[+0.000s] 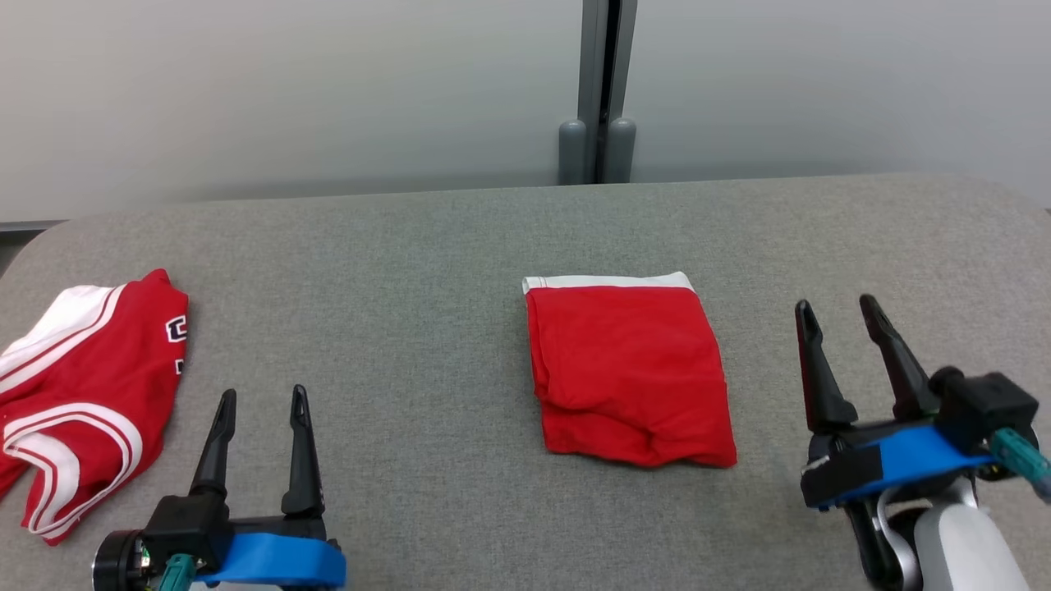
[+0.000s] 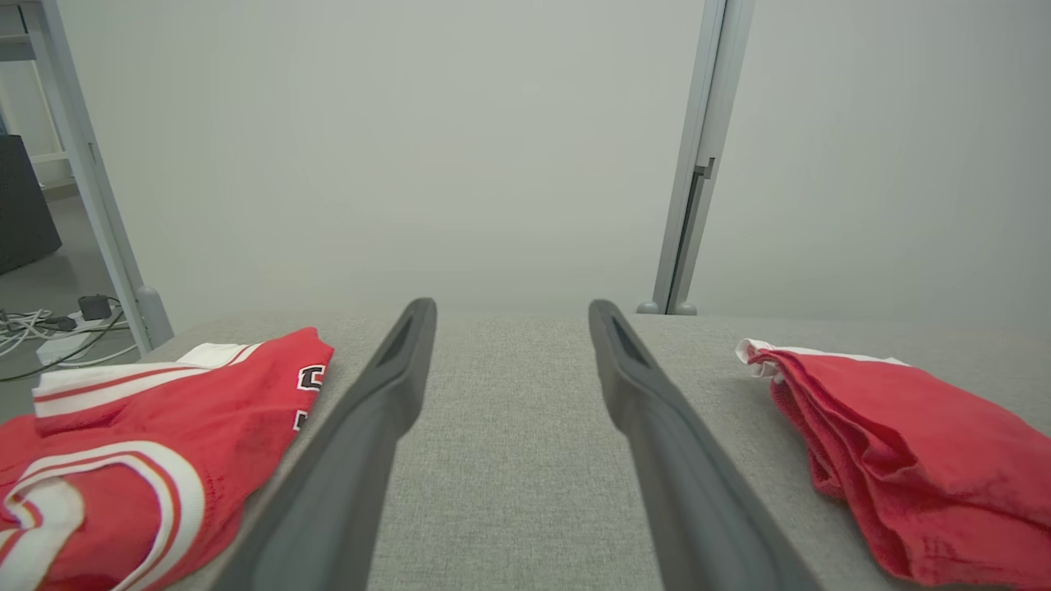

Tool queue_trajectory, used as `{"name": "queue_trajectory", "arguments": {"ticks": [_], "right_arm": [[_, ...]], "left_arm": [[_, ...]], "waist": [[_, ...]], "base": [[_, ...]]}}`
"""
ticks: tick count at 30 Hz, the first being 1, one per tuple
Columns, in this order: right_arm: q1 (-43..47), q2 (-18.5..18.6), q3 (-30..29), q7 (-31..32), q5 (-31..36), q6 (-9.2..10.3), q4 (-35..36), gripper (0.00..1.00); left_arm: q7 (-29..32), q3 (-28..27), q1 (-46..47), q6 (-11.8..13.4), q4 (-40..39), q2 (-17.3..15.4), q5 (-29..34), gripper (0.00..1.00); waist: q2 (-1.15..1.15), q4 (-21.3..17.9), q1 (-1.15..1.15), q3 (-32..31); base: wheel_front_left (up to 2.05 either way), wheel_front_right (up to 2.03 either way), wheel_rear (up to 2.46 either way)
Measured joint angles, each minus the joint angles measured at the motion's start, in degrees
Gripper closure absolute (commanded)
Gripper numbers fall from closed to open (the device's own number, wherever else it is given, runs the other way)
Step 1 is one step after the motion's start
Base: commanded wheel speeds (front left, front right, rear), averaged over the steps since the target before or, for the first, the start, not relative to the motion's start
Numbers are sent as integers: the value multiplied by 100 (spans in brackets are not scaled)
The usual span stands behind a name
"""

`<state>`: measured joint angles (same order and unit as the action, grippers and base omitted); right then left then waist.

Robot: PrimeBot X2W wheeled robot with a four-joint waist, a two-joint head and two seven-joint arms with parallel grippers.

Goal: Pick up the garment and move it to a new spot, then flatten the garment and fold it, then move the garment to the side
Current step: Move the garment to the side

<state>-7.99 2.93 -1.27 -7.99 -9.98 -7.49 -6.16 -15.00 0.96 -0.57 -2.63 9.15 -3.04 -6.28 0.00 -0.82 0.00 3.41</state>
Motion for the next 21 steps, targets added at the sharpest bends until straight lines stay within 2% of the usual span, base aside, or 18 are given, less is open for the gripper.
{"name": "queue_trajectory", "arguments": {"ticks": [9,14,21], "right_arm": [[-1345,83,122,553,252,0,-472,0],[-1870,193,96,746,356,0,-1083,0],[-2110,308,1,751,379,0,-2162,0]], "left_arm": [[0,164,386,-1,-15,4,-30,0],[0,290,588,12,3,8,-101,0],[0,452,814,82,5,10,-235,0]], "waist": [[0,164,0,359],[0,317,1,630],[0,537,1,962]], "base": [[0,0,0],[0,0,0],[0,0,0]]}}
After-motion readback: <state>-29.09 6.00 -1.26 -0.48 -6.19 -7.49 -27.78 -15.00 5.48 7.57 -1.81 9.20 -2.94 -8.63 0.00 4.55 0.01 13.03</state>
